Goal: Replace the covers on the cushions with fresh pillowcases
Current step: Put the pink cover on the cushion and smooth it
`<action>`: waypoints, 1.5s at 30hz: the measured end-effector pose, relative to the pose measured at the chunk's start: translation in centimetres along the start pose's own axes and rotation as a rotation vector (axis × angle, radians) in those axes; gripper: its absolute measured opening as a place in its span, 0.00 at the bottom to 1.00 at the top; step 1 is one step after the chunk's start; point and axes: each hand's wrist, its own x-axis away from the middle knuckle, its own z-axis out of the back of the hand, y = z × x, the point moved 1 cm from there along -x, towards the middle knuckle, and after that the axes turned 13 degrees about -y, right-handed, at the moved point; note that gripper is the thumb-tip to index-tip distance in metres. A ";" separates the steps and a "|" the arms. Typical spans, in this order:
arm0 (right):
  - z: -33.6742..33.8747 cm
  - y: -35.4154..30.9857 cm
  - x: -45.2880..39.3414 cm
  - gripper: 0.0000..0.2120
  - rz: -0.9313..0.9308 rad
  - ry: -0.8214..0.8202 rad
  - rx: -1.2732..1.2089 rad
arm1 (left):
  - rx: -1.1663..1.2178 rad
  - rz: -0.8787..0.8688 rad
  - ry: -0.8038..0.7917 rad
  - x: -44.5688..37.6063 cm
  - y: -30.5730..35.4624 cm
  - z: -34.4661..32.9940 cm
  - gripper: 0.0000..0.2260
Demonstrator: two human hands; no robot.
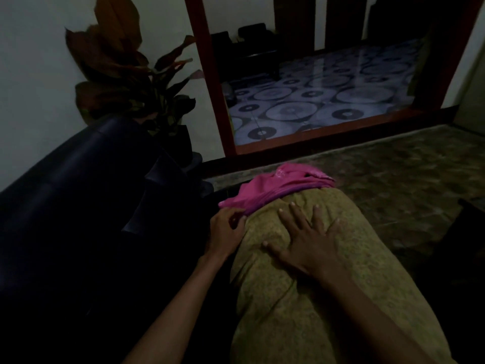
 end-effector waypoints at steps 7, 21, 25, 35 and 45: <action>-0.5 0.4 0.1 0.45 -0.006 0.058 -0.004 | -0.008 -0.049 -0.054 -1.8 3.9 -1.8 0.10; 3.4 3.8 -0.1 0.41 -0.062 0.021 -0.016 | -0.315 -0.130 -0.217 -3.5 7.3 -2.8 0.18; 2.9 6.0 0.0 0.44 -0.144 -0.034 -0.067 | -0.403 -0.194 -0.244 -7.6 10.5 -5.0 0.14; 0.8 6.1 0.5 0.48 -0.122 -0.083 -0.180 | -0.314 -0.393 -0.447 -6.7 13.7 -8.4 0.09; 2.7 7.9 1.6 0.60 -0.361 -0.130 -0.465 | -0.480 -0.265 -0.554 -12.2 18.9 -12.3 0.01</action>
